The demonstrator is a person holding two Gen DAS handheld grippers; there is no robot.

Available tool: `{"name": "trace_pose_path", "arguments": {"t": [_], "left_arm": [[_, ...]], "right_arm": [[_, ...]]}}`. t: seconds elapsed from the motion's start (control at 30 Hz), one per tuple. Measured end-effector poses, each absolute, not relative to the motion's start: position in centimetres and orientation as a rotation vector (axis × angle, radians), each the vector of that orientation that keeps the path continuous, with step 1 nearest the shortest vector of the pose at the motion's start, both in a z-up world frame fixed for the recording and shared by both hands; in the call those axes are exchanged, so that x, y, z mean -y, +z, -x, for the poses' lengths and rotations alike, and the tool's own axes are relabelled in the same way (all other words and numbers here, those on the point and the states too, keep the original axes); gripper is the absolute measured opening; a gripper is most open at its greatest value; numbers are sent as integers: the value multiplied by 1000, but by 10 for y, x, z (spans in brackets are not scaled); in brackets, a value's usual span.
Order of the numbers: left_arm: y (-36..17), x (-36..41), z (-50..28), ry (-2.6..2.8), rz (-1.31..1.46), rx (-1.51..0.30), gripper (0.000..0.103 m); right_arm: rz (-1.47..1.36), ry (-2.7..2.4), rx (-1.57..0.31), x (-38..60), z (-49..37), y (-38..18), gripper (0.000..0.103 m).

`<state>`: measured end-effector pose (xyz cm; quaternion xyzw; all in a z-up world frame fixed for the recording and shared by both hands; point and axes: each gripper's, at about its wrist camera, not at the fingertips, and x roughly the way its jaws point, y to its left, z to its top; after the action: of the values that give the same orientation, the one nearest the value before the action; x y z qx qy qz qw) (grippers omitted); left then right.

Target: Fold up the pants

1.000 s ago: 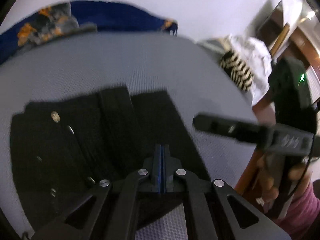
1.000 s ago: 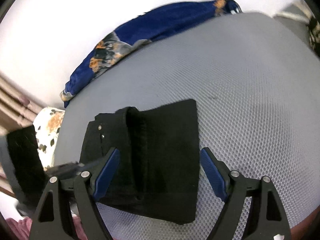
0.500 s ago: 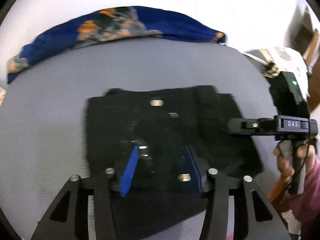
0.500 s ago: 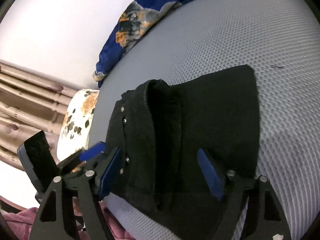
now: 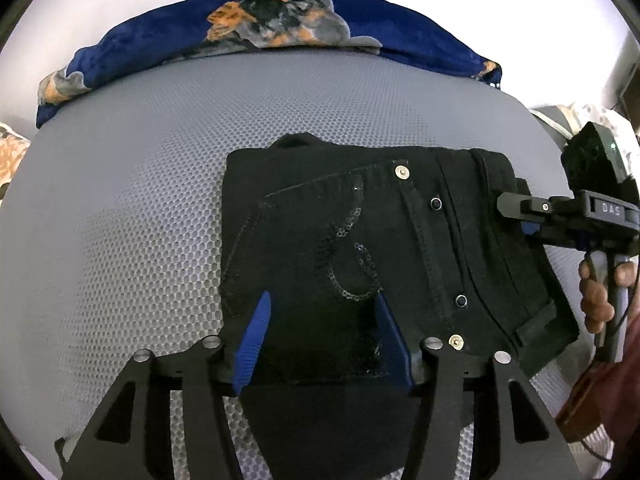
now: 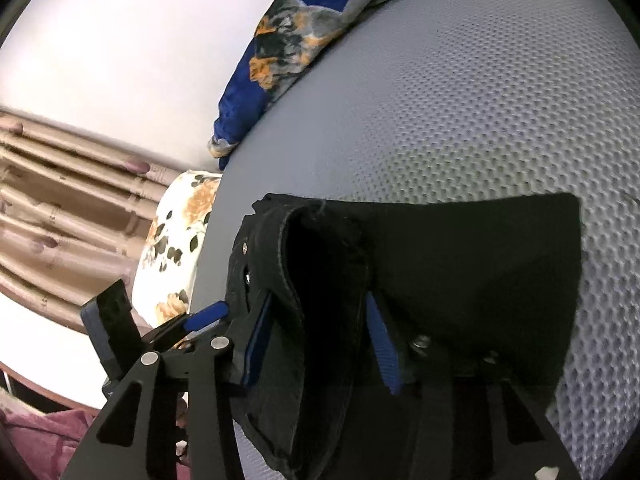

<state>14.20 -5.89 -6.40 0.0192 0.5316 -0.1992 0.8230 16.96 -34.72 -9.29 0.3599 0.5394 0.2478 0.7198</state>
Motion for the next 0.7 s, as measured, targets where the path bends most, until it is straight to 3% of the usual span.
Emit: {"name": "trace_pose_path", "arguments": {"t": [0.1,0.33,0.5,0.7], "left_arm": [[-66,63,-143,-427,-47,-1126,63],[-70,61,-145,-437,-34,-1128,64],[-70,61,-146,-440,-33,-1130,66],[-70,58,-150,-441,-6,-1147,67]], "right_arm": [[-785,574,-1208,346,-168,-93,43],[-716,682,-1291,337,-147,-91,38],[-849,710,-1248,333,-162,-103,34],[-953,613,-1230,328,-168,-106,20]]}}
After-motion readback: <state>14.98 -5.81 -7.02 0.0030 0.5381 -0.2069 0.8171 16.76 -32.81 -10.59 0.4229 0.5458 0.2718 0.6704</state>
